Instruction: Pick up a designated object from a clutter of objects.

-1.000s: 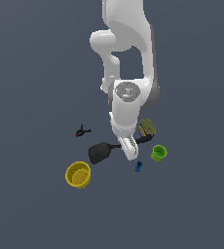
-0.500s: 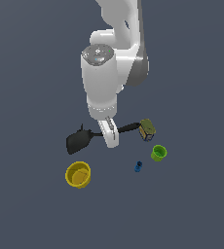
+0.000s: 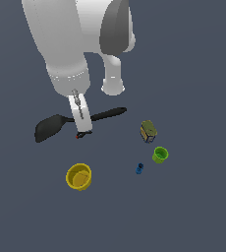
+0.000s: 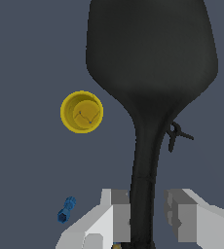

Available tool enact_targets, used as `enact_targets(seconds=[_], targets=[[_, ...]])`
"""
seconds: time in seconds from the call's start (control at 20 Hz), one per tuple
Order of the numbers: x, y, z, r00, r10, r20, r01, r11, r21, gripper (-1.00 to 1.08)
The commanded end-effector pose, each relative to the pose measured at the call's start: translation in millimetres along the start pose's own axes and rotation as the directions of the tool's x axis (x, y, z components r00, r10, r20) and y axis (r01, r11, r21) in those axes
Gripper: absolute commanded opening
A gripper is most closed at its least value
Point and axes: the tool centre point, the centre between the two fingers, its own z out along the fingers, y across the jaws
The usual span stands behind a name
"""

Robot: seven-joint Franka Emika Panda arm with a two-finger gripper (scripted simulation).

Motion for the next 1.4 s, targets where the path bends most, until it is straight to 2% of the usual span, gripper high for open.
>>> enact_targets(seconds=[0.0,0.3,0.65,1.0,1.35], targets=[[17.0,5.0,-25.1,1.000,-0.001,0.000,0.001,1.000,-0.001,-1.00],[51.5,12.8,-72.9,1.000,-0.001,-0.001,0.001,1.000,-0.005,-1.00],[76.2,16.9,-106.3,1.000,-0.001,-0.001,0.001,1.000,-0.008,-1.00],[87.8,18.2,-121.5,1.000,-0.001,-0.001,0.001,1.000,-0.009,-1.00],[88.4,17.4,-121.8,1.000,-0.001,-0.001,0.001,1.000,-0.010,-1.00]])
